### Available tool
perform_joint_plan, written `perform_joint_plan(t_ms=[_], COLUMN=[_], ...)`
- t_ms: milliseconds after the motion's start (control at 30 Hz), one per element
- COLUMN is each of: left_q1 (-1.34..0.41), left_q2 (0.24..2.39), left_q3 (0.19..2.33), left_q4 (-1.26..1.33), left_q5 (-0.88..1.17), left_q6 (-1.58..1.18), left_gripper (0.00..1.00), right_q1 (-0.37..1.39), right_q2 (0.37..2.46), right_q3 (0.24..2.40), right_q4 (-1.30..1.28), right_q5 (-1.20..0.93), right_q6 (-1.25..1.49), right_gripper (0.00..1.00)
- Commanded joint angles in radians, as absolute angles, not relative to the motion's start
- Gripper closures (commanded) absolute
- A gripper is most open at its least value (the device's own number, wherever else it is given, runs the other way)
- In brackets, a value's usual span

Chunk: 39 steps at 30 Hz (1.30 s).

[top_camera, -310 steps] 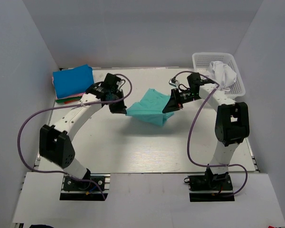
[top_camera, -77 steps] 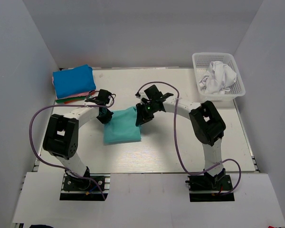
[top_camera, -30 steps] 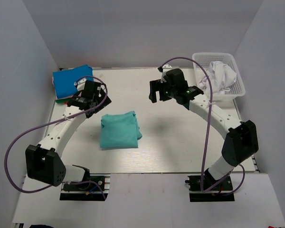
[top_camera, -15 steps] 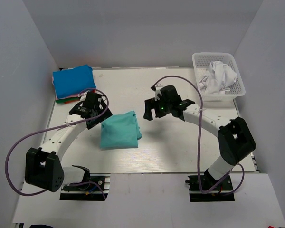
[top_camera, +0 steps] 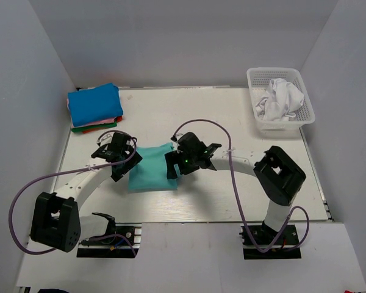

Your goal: Fold and stack the t-shirts

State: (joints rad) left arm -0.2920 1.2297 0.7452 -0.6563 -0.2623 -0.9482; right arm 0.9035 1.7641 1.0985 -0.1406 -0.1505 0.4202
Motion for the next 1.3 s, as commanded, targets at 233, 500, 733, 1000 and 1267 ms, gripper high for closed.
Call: perform_joint_plan(t_ms=[233, 500, 733, 1000, 1267], left_q1=[-0.298, -0.298, -0.298, -0.298, -0.298], left_q2=[1.215, 1.244, 1.235, 1.181, 1.121], left_q3=[0.669, 0.638, 0.609, 0.575, 0.566], left_q4=[-0.566, -0.557, -0.522, -0.503, -0.512], left_q5=[-0.261, -0.241, -0.209, -0.189, -0.213], left_q6=[-1.037, -1.048, -1.048, -1.048, -1.048], left_gripper=[0.06, 0.13, 0.24, 0.38, 0.37], right_q1=[0.928, 0.936, 0.937, 0.914, 0.783], right_q2=[1.856, 1.904, 1.953, 1.919, 1.908], right_q3=[1.192, 1.281, 1.331, 1.29, 1.066], right_q4=[-0.143, -0.207, -0.227, -0.074, 0.545], right_q5=[-0.129, -0.135, -0.178, -0.363, -0.781], right_q6=[0.48, 0.488, 0.482, 0.488, 0.699], right_gripper=[0.24, 0.48, 0.72, 1.0, 1.0])
